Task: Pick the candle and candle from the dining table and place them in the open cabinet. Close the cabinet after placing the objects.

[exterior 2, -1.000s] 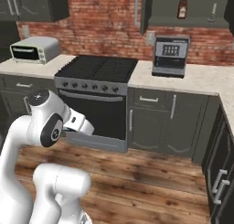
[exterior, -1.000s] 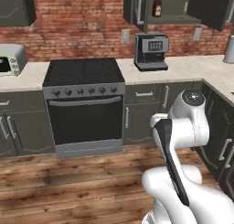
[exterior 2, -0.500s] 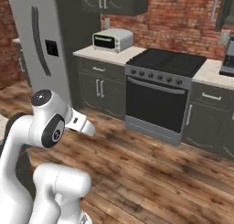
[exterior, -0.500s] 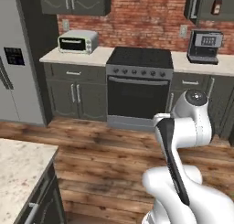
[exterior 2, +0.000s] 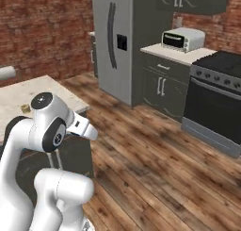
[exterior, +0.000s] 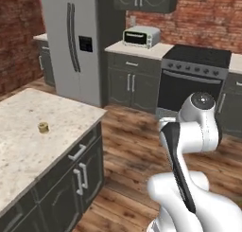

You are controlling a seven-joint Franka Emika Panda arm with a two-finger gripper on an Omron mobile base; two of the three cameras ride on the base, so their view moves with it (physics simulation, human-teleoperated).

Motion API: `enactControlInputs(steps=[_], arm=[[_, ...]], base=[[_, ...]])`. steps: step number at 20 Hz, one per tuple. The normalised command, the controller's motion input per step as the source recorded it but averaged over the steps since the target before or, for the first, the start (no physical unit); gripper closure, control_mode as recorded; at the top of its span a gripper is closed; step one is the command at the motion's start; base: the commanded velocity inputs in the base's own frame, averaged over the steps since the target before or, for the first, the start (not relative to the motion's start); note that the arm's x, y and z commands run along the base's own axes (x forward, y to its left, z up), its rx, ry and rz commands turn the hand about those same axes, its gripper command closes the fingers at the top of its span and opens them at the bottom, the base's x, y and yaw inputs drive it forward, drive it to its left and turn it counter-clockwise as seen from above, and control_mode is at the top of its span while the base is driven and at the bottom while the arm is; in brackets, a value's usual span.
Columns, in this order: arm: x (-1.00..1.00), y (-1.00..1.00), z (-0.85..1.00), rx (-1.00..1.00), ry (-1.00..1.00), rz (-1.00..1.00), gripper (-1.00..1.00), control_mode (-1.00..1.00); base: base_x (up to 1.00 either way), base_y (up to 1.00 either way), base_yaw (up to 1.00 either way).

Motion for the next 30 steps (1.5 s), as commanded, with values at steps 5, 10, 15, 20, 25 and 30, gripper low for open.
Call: enactControlInputs(steps=[5,10,15,20,25,30], arm=[[0.0,0.0,0.0,0.0,0.0,0.0,-1.0,1.0],[0.0,0.0,0.0,0.0,0.0,0.0,-1.0,1.0],[0.0,0.0,0.0,0.0,0.0,0.0,-1.0,1.0],[0.0,0.0,0.0,0.0,0.0,0.0,-1.0,1.0],[0.0,0.0,0.0,0.0,0.0,0.0,-1.0,1.0],[0.0,0.0,0.0,0.0,0.0,0.0,-1.0,1.0]], base=[[-0.53,0.0,0.49],[-0.04,0.0,0.48],[0.03,-0.39,0.42],[0.09,-0.72,0.39],[0.09,-0.76,0.42],[0.07,-0.31,0.42]])
